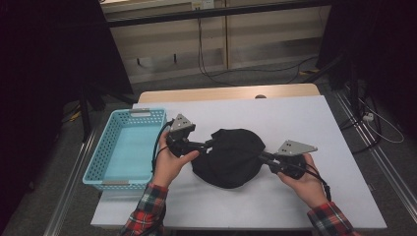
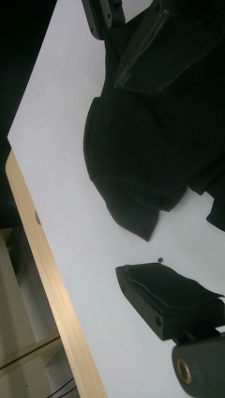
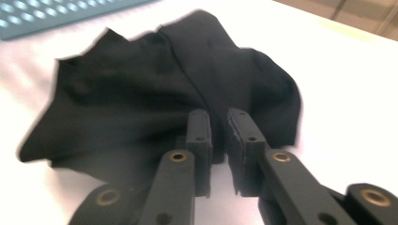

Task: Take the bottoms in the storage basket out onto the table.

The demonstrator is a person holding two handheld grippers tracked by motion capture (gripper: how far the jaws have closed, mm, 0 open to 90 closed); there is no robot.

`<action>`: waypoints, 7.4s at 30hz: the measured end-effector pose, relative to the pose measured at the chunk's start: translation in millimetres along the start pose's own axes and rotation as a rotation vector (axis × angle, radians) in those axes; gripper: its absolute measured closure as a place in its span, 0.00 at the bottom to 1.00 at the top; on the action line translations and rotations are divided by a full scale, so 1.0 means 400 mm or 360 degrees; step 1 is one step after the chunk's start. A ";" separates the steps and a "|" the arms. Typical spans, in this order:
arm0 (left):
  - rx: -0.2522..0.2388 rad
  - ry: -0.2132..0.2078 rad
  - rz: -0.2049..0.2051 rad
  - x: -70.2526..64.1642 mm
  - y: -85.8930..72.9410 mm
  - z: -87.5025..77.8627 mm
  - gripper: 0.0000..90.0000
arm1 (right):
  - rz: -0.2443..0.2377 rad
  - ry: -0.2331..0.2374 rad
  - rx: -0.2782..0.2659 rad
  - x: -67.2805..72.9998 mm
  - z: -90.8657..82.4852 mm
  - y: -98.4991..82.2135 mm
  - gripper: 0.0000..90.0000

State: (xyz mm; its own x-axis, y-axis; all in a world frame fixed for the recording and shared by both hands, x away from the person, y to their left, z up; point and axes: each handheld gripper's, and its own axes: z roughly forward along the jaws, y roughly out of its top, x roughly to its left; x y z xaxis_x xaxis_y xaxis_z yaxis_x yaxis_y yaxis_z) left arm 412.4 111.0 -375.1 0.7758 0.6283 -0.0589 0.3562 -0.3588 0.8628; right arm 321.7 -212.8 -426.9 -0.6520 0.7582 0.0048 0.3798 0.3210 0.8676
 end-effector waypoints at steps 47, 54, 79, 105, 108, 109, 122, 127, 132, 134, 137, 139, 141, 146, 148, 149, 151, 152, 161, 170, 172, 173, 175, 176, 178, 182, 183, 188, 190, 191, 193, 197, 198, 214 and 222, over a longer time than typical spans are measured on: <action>0.0034 0.0013 -0.0040 0.010 -0.020 -0.011 0.11 | -0.0316 0.0160 0.0162 0.182 0.128 0.036 1.00; 0.0026 0.0021 -0.0030 0.009 -0.017 -0.014 0.10 | -0.0277 0.0099 0.0101 0.138 0.078 0.039 1.00; 0.0085 0.0012 -0.0017 0.006 -0.032 0.010 0.10 | -0.0024 -0.0130 0.0141 -0.063 -0.054 -0.038 1.00; 0.0115 -0.0013 -0.0026 -0.002 -0.037 0.023 0.10 | -0.0158 0.0217 0.0073 0.101 0.059 0.022 0.43; 0.0119 -0.0007 -0.0018 0.001 -0.037 0.021 0.10 | -0.0183 0.0221 0.0113 0.124 0.084 0.023 0.35; 0.0119 -0.0006 -0.0018 0.002 -0.037 0.021 0.10 | -0.0182 0.0222 0.0113 0.126 0.090 0.023 0.33; 0.0116 -0.0017 -0.0028 0.001 -0.038 0.022 0.10 | -0.0268 0.0158 0.0217 0.130 0.121 0.008 0.44; 0.0122 -0.0017 -0.0026 0.000 -0.038 0.023 0.10 | -0.0250 0.0147 0.0222 0.119 0.115 0.008 0.59; 0.0124 -0.0013 -0.0021 0.000 -0.038 0.022 0.10 | -0.0258 0.0146 0.0224 0.114 0.105 0.009 0.78; 0.0122 -0.0013 -0.0025 -0.001 -0.038 0.022 0.10 | -0.0250 0.0146 0.0209 0.111 0.100 0.011 0.84; 0.0120 -0.0014 -0.0025 -0.001 -0.038 0.022 0.10 | -0.0209 0.0161 0.0192 0.103 0.090 0.014 0.90; 0.0123 -0.0014 -0.0019 0.000 -0.038 0.022 0.10 | -0.0186 0.0174 0.0182 0.096 0.082 0.015 0.92; 0.0125 -0.0016 -0.0019 -0.001 -0.038 0.022 0.10 | -0.0159 0.0174 0.0174 0.089 0.073 0.016 0.93; 0.0123 -0.0015 -0.0025 0.001 -0.038 0.023 0.10 | -0.0093 0.0175 0.0125 0.070 0.046 0.018 0.93; 0.0126 -0.0010 -0.0026 0.001 -0.038 0.023 0.11 | -0.0065 0.0168 0.0102 0.062 0.033 0.018 0.94; 0.0126 -0.0010 -0.0027 0.001 -0.038 0.024 0.10 | -0.0060 0.0158 0.0094 0.057 0.026 0.018 0.94; 0.0125 -0.0015 -0.0027 0.001 -0.038 0.027 0.10 | -0.0033 0.0131 0.0068 0.045 0.012 0.016 0.94; 0.0128 -0.0018 -0.0026 0.001 -0.039 0.028 0.10 | -0.0009 0.0117 0.0051 0.037 0.005 0.014 0.94; 0.0150 -0.0024 -0.0028 0.001 -0.043 0.046 0.10 | 0.0105 0.0019 -0.0001 -0.018 -0.042 -0.002 0.94; 0.0191 -0.0053 -0.0027 -0.004 -0.048 0.083 0.10 | 0.0142 -0.0053 -0.0011 -0.042 -0.078 -0.019 0.95; 0.0198 -0.0065 -0.0019 -0.009 -0.047 0.095 0.11 | 0.0155 -0.0067 -0.0013 -0.048 -0.086 -0.024 0.95; 0.0201 -0.0068 -0.0005 -0.011 -0.047 0.102 0.11 | 0.0159 -0.0075 -0.0014 -0.050 -0.089 -0.027 0.95; 0.0208 -0.0088 -0.0016 -0.017 -0.048 0.116 0.11 | 0.0171 -0.0094 -0.0010 -0.053 -0.096 -0.033 0.95; 0.0210 -0.0091 -0.0007 -0.018 -0.048 0.123 0.12 | 0.0171 -0.0099 -0.0010 -0.054 -0.098 -0.035 0.95; 0.0217 -0.0100 -0.0004 -0.021 -0.049 0.138 0.13 | 0.0180 -0.0106 -0.0010 -0.053 -0.101 -0.039 0.95; 0.0237 -0.0120 -0.0002 -0.022 -0.054 0.167 0.14 | 0.0171 -0.0126 -0.0008 -0.052 -0.105 -0.043 0.95; 0.0238 -0.0124 -0.0011 -0.023 -0.055 0.173 0.14 | 0.0170 -0.0131 -0.0005 -0.052 -0.106 -0.043 0.95; 0.0242 -0.0125 -0.0011 -0.026 -0.059 0.190 0.15 | 0.0177 -0.0179 -0.0013 -0.058 -0.120 -0.046 0.96; 0.0250 -0.0130 -0.0006 -0.027 -0.058 0.191 0.15 | 0.0199 -0.0200 -0.0033 -0.064 -0.130 -0.046 0.96; 0.0254 -0.0145 -0.0001 -0.032 -0.057 0.193 0.15 | 0.0205 -0.0207 -0.0042 -0.069 -0.134 -0.047 0.96; 0.0255 -0.0161 -0.0005 -0.041 -0.055 0.195 0.15 | 0.0232 -0.0206 -0.0051 -0.076 -0.138 -0.050 0.96; 0.0264 -0.0186 0.0001 -0.055 -0.056 0.200 0.15 | 0.0232 -0.0228 -0.0027 -0.077 -0.135 -0.054 0.96; 0.0264 -0.0189 -0.0009 -0.057 -0.056 0.200 0.15 | 0.0223 -0.0232 -0.0027 -0.078 -0.136 -0.053 0.96; 0.0244 -0.0372 0.0011 -0.098 -0.046 0.199 0.34 | 0.0211 -0.0251 -0.0041 -0.084 -0.140 -0.051 0.96; 0.0260 -0.0408 0.0030 -0.108 -0.060 0.219 0.57 | 0.0211 -0.0250 -0.0040 -0.081 -0.137 -0.049 0.96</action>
State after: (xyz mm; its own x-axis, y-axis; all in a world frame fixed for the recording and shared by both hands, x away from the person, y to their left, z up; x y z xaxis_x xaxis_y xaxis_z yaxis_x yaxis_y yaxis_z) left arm 416.2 32.1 -437.2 0.8817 0.4334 -0.1864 0.4034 -0.4879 0.7741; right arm 299.4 -274.6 -416.7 -0.4863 0.8727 0.0442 0.4380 0.1997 0.8765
